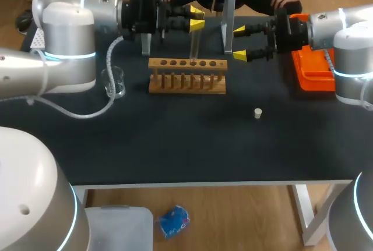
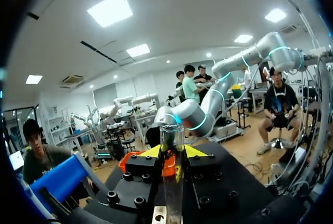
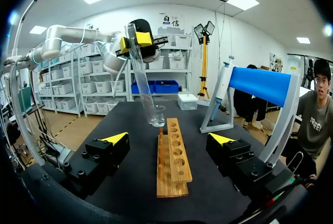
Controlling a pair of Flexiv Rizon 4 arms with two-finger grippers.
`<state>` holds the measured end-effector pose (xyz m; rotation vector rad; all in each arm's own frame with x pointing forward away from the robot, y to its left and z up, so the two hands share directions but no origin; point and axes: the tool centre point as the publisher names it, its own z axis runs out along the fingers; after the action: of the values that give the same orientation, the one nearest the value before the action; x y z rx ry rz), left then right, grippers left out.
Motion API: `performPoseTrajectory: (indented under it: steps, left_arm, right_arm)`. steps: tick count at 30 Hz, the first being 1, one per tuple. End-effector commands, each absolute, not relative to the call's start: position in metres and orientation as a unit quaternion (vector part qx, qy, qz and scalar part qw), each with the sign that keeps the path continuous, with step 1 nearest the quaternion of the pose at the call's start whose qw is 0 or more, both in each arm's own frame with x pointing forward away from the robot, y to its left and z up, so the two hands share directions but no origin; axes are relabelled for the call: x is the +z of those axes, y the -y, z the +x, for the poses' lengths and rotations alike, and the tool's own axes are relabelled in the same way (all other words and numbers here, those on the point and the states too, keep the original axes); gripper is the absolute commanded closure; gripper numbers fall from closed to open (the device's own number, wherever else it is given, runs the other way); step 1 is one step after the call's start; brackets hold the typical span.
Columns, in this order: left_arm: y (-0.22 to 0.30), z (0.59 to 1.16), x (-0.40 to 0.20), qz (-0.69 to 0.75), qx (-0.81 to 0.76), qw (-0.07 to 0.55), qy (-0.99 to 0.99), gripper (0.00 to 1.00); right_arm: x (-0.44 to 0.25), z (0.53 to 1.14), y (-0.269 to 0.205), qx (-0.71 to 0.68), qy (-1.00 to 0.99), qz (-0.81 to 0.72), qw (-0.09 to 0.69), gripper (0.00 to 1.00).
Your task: Invert the test tube, pick up the pipette, mount the tip to pipette, aspirate from beaker and dispense into the tube, eject the tip, return the pipette, and cap with the stopper.
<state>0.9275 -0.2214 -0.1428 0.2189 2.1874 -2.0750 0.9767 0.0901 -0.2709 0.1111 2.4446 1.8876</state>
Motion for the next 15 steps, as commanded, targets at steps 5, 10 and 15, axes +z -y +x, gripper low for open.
performPoseTrajectory:
  steps: [5,10,15]
  left_arm:
    - [0.229,0.940,-0.155,0.060,-0.690,0.043,-0.720,1.00]
    - [0.233,0.944,-0.160,0.061,-0.690,0.043,-0.720,1.00]
    - [0.232,0.950,-0.163,0.056,-0.688,0.041,-0.722,1.00]
  right_arm:
    - [-0.271,0.976,-0.090,0.610,-0.791,0.036,0.026,0.00]
    - [-0.271,0.976,-0.090,0.610,-0.791,0.036,0.026,0.00]
    - [-0.271,0.976,-0.090,0.610,-0.791,0.036,0.026,0.00]
